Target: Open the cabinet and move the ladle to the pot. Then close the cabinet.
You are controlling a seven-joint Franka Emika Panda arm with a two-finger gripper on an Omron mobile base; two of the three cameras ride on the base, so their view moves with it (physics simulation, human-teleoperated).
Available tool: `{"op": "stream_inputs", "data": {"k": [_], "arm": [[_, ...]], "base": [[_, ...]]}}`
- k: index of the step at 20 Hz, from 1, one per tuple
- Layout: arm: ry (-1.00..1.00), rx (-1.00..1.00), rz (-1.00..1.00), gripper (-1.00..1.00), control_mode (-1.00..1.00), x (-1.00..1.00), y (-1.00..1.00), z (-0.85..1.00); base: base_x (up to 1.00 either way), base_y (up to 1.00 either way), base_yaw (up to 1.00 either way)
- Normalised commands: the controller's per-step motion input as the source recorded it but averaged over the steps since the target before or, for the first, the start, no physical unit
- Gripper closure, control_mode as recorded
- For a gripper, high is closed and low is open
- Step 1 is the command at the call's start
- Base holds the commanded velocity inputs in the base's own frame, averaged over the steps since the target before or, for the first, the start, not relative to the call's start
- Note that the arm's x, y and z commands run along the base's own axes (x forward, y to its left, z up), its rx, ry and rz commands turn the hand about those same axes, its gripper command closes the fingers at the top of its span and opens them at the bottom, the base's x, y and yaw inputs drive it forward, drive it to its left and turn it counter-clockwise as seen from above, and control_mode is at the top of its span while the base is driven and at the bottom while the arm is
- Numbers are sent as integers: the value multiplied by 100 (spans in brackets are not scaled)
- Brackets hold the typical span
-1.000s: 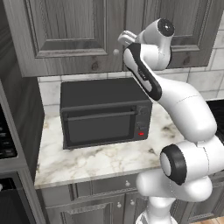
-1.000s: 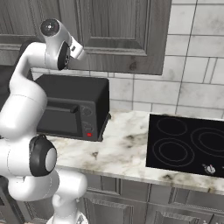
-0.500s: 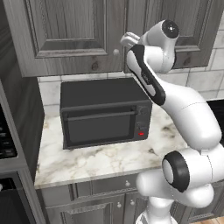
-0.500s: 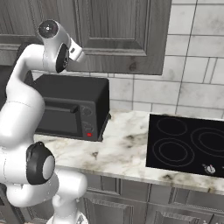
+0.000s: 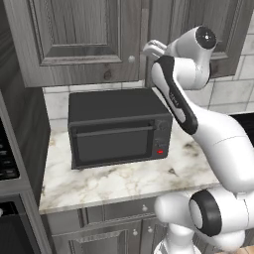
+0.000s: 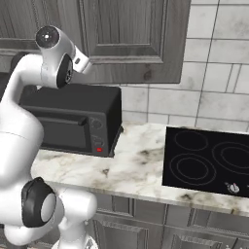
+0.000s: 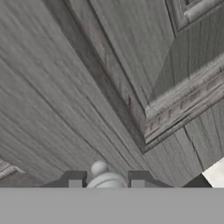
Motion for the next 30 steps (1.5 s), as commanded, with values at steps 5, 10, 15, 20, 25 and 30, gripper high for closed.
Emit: {"op": "stream_inputs", "data": {"k": [5, 10, 15, 20, 25, 30], "arm": [[0, 0, 0, 100, -100, -42, -25, 9], [0, 0, 0, 100, -100, -45, -32, 1], [0, 0, 0, 100, -100, -63, -40, 0], [0, 0, 0, 100, -100, -89, -45, 0], [0, 0, 0, 100, -100, -88, -40, 0], [0, 0, 0, 100, -100, -69, -29, 0]], "base": [[0, 0, 0], [0, 0, 0], [0, 0, 0], [0, 0, 0], [0, 0, 0], [0, 0, 0]]}}
